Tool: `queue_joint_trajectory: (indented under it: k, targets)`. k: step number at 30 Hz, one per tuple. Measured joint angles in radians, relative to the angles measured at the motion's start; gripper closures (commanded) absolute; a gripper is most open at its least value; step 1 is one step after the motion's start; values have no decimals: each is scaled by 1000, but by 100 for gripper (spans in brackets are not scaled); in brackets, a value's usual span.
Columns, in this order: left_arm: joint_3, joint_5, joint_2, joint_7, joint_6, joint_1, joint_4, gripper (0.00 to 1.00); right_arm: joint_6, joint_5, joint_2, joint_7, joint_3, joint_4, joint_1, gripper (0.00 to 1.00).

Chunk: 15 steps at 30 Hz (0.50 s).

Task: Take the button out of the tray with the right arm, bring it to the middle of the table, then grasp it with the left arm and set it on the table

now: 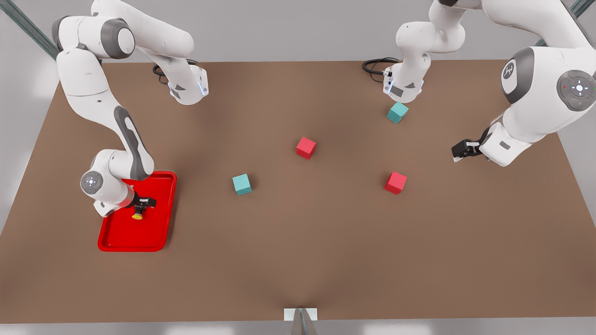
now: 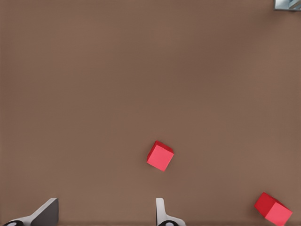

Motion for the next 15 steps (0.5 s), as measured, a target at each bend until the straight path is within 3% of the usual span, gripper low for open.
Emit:
queue_joint_trajectory:
  k: [6,7,8,10,15]
  targets:
    - [0,0,2,0,1,0,0,0,72,0,10,-9,0,0,0,0]
    - [0,0,2,0,1,0,0,0,79,0,11,-11,0,0,1,21]
    - [0,0,3,0,1,0,0,0,85,1,12,-12,0,0,1,51]
    - [0,0,3,0,0,0,0,0,94,2,12,-15,0,1,1,58]
    - [0,0,2,-2,-1,-2,0,0,109,12,11,-29,1,8,1,60]
